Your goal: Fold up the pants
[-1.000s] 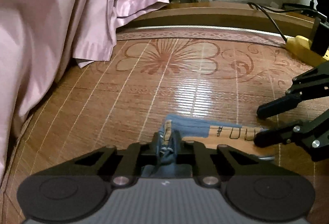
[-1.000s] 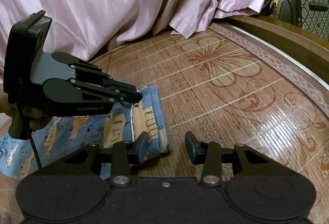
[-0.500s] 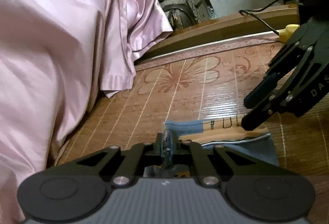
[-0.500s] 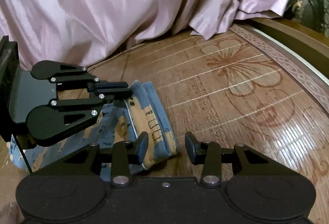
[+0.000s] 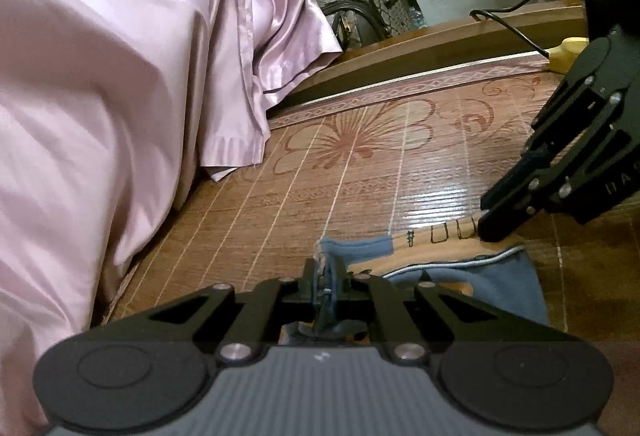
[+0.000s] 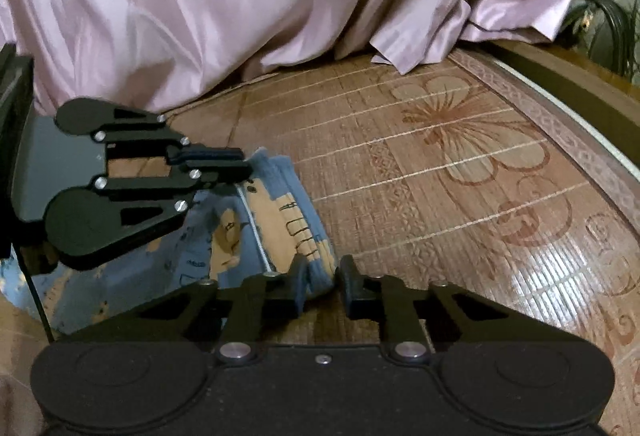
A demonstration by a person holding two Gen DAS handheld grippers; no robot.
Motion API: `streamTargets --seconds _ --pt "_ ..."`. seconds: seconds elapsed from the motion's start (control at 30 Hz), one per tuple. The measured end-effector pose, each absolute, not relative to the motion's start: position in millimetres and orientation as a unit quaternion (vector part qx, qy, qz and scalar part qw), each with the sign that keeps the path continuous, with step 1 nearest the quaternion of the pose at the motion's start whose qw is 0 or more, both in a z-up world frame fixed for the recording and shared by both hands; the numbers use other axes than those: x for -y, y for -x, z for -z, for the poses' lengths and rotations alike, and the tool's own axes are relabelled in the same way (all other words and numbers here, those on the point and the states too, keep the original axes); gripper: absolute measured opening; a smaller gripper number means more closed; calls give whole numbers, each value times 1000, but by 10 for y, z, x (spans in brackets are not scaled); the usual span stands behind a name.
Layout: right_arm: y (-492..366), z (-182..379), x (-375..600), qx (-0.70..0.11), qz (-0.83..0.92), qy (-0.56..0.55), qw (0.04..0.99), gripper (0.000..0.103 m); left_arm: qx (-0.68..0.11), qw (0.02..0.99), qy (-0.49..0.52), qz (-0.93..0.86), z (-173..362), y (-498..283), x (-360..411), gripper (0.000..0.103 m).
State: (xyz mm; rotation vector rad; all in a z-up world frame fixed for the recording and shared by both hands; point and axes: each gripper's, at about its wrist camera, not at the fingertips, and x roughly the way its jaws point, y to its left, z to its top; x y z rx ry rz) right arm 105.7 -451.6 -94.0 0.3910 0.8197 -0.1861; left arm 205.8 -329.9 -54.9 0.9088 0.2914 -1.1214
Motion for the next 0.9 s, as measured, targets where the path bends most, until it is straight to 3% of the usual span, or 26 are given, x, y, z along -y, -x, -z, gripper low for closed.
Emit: streamTargets --seconds 0.1,0.3,0.43,0.7,0.9 --pt "-1040 926 4520 -387 93 -204 895 11 -142 746 -407 507 551 -2082 3336 7" --pt "-982 927 4615 -374 113 -268 881 10 -229 772 -320 500 434 -2230 3225 31" --pt "-940 927 4627 -373 124 -294 871 10 -298 804 -243 454 373 -2363 2984 38" --pt "-899 911 4611 -361 155 -362 845 10 -402 846 -92 339 344 -2509 2126 39" --pt "-989 616 4393 -357 140 -305 872 9 -423 842 -29 333 298 -2617 1587 39"
